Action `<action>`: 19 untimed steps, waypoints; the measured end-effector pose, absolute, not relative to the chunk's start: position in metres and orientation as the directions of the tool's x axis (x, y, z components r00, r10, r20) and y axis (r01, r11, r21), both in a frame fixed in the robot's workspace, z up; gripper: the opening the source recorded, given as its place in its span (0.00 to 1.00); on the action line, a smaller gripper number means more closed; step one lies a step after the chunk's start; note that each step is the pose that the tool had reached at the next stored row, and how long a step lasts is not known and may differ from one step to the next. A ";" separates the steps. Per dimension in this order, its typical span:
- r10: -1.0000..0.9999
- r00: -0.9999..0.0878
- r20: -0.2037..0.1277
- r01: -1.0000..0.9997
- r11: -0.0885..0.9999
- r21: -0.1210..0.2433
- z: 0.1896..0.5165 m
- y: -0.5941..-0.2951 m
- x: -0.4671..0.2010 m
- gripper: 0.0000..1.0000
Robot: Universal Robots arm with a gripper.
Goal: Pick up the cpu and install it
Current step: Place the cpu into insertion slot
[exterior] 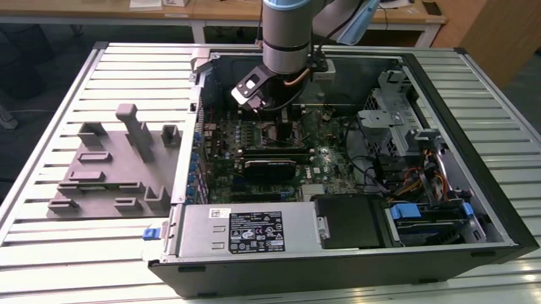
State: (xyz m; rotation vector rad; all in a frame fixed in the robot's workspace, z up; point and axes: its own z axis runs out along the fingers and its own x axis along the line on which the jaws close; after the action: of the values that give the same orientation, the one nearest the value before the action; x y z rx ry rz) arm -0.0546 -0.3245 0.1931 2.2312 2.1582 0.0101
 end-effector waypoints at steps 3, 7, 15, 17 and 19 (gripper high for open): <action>0.999 0.034 -0.003 0.999 -0.033 0.030 0.194 -0.325 -0.055 0.61; 0.999 0.034 -0.002 0.999 -0.034 0.031 0.194 -0.325 -0.055 0.61; 0.999 0.034 -0.002 0.999 -0.034 0.031 0.200 -0.324 -0.055 0.61; 0.999 0.034 -0.002 0.999 -0.034 0.031 0.202 -0.325 -0.055 0.61; 0.999 0.034 -0.002 0.999 -0.034 0.031 0.203 -0.325 -0.055 0.61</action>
State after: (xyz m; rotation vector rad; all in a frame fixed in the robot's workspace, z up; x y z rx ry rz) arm -0.0547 -0.3245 0.2031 2.2415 2.1673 0.0309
